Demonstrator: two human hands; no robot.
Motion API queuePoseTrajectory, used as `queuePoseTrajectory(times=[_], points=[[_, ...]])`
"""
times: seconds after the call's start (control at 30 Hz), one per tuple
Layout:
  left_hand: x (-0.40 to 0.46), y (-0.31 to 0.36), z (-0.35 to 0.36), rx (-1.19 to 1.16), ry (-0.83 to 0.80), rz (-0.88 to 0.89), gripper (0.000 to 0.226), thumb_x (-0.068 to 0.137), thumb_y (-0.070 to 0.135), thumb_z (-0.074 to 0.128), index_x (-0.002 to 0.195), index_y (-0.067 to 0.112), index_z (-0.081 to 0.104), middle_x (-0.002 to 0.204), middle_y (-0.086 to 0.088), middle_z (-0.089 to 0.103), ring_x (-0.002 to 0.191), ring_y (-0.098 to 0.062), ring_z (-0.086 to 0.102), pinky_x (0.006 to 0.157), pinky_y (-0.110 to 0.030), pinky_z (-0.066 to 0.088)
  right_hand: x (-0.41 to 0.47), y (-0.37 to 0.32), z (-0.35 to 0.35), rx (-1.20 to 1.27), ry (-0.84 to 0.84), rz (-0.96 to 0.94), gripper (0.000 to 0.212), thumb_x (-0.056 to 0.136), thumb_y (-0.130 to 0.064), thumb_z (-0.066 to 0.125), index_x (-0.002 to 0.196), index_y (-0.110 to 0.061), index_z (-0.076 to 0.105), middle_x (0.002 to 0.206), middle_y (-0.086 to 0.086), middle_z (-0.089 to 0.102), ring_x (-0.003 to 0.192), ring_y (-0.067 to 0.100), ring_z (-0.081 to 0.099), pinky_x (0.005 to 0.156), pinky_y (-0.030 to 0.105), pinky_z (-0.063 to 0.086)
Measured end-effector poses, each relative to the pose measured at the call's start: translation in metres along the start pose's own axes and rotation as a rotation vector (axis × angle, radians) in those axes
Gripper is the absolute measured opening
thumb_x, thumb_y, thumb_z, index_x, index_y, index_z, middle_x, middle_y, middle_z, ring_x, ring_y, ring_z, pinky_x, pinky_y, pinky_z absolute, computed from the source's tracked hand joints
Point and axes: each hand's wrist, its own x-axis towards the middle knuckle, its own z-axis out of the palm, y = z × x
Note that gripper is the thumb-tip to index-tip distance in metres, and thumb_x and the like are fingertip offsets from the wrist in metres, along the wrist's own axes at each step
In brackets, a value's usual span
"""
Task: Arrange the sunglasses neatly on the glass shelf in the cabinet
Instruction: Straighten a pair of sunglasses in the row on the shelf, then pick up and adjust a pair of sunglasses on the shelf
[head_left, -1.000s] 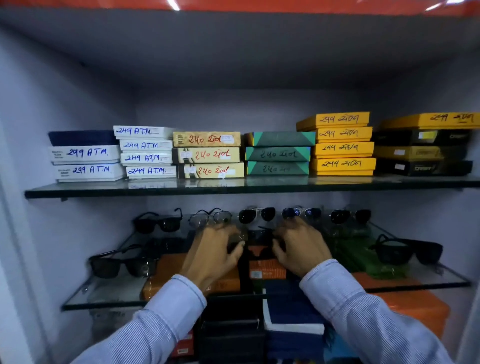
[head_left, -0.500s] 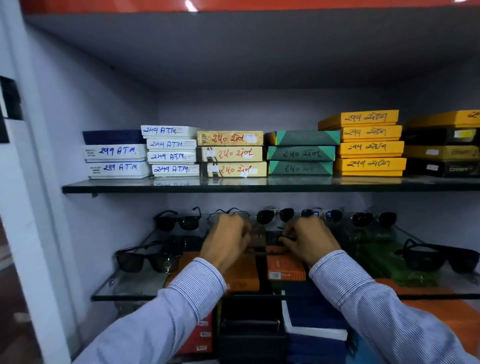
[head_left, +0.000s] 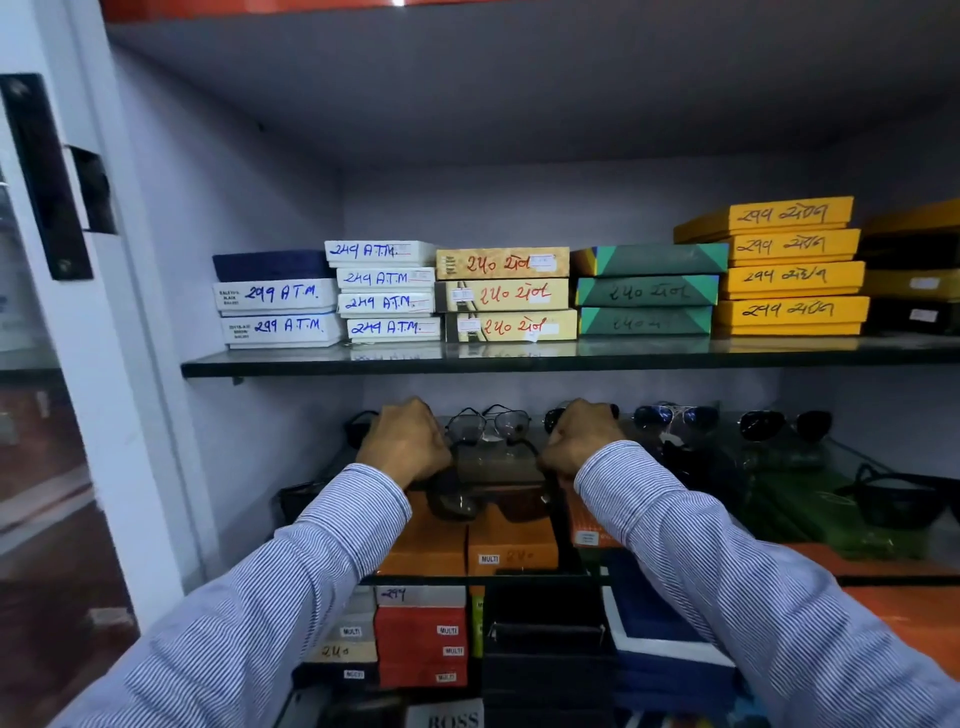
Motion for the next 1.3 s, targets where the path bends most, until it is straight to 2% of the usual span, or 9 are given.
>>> queuePoseTrajectory(times=[0.1, 0.33, 0.5, 0.6, 0.8, 0.93, 1.1, 1.2, 1.3], points=[[0.003, -0.004, 0.003, 0.043, -0.019, -0.018, 0.015, 0.080, 0.017, 0.079, 0.093, 0.009, 0.077, 0.105, -0.011, 0.075, 0.095, -0.029, 0.073, 0.089, -0.044, 0.063, 0.001, -0.002, 0.007, -0.015, -0.009, 0.023, 0.031, 0.073, -0.017, 0.078, 0.099, -0.001, 0.074, 0.101, 0.015, 0.072, 0.093, 0.028, 0.070, 0.083, 0.037, 0.061], [0.003, -0.010, 0.009, 0.120, -0.031, 0.033, 0.021, 0.080, 0.019, 0.077, 0.098, 0.008, 0.074, 0.101, -0.011, 0.073, 0.092, -0.028, 0.072, 0.083, -0.046, 0.064, 0.001, 0.000, 0.020, 0.030, 0.022, 0.021, 0.030, 0.076, -0.017, 0.079, 0.100, -0.001, 0.072, 0.101, 0.015, 0.073, 0.093, 0.028, 0.071, 0.086, 0.038, 0.061], [0.000, -0.007, 0.006, 0.110, 0.017, 0.083, 0.014, 0.079, 0.021, 0.080, 0.089, 0.014, 0.073, 0.100, -0.005, 0.073, 0.090, -0.025, 0.071, 0.082, -0.044, 0.063, 0.001, 0.024, -0.004, 0.023, 0.144, 0.038, 0.023, 0.079, -0.030, 0.076, 0.087, -0.008, 0.078, 0.090, 0.013, 0.075, 0.081, 0.025, 0.070, 0.082, 0.036, 0.060], [-0.009, 0.009, 0.004, 0.080, 0.094, 0.192, 0.007, 0.081, 0.023, 0.079, 0.084, 0.018, 0.074, 0.095, -0.003, 0.076, 0.091, -0.024, 0.073, 0.082, -0.041, 0.062, 0.008, 0.053, -0.037, -0.164, 0.206, 0.029, 0.019, 0.081, -0.022, 0.071, 0.094, -0.011, 0.080, 0.100, 0.016, 0.075, 0.088, 0.032, 0.071, 0.086, 0.038, 0.059], [-0.023, 0.057, 0.022, -0.031, 0.079, 0.357, 0.012, 0.085, 0.029, 0.079, 0.088, 0.018, 0.079, 0.086, 0.005, 0.071, 0.080, -0.013, 0.066, 0.083, -0.035, 0.061, 0.013, 0.087, -0.035, -0.535, 0.053, 0.006, 0.036, 0.089, -0.012, 0.059, 0.125, -0.009, 0.065, 0.127, 0.016, 0.065, 0.115, 0.034, 0.064, 0.094, 0.041, 0.055], [-0.027, 0.077, 0.040, -0.057, 0.044, 0.403, 0.013, 0.085, 0.030, 0.078, 0.089, 0.018, 0.079, 0.095, 0.000, 0.076, 0.091, -0.017, 0.071, 0.085, -0.040, 0.062, 0.011, 0.099, -0.039, -0.467, 0.091, -0.029, 0.029, 0.088, -0.010, 0.063, 0.116, -0.008, 0.070, 0.120, 0.019, 0.067, 0.108, 0.034, 0.066, 0.089, 0.040, 0.056], [-0.029, 0.102, 0.058, -0.105, 0.038, 0.447, 0.033, 0.091, 0.034, 0.073, 0.119, 0.017, 0.076, 0.117, -0.007, 0.076, 0.105, -0.021, 0.071, 0.095, -0.039, 0.059, 0.002, 0.098, -0.060, -0.276, 0.102, -0.148, 0.026, 0.083, -0.016, 0.073, 0.108, -0.009, 0.074, 0.112, 0.017, 0.069, 0.103, 0.033, 0.066, 0.088, 0.031, 0.049], [-0.030, 0.115, 0.065, -0.127, 0.066, 0.436, 0.032, 0.090, 0.031, 0.075, 0.118, 0.016, 0.077, 0.114, -0.005, 0.078, 0.096, -0.017, 0.072, 0.092, -0.035, 0.060, -0.002, 0.100, -0.070, -0.173, 0.094, -0.239, 0.032, 0.080, -0.018, 0.078, 0.112, -0.016, 0.075, 0.115, 0.011, 0.071, 0.105, 0.026, 0.067, 0.098, 0.033, 0.051], [-0.029, 0.124, 0.064, -0.134, 0.054, 0.410, 0.026, 0.083, 0.026, 0.082, 0.106, 0.014, 0.079, 0.098, -0.003, 0.079, 0.083, -0.011, 0.070, 0.087, -0.031, 0.061, -0.006, 0.106, -0.079, -0.123, 0.068, -0.316, 0.031, 0.079, -0.016, 0.079, 0.110, -0.015, 0.077, 0.110, 0.007, 0.076, 0.100, 0.020, 0.070, 0.097, 0.033, 0.054]])
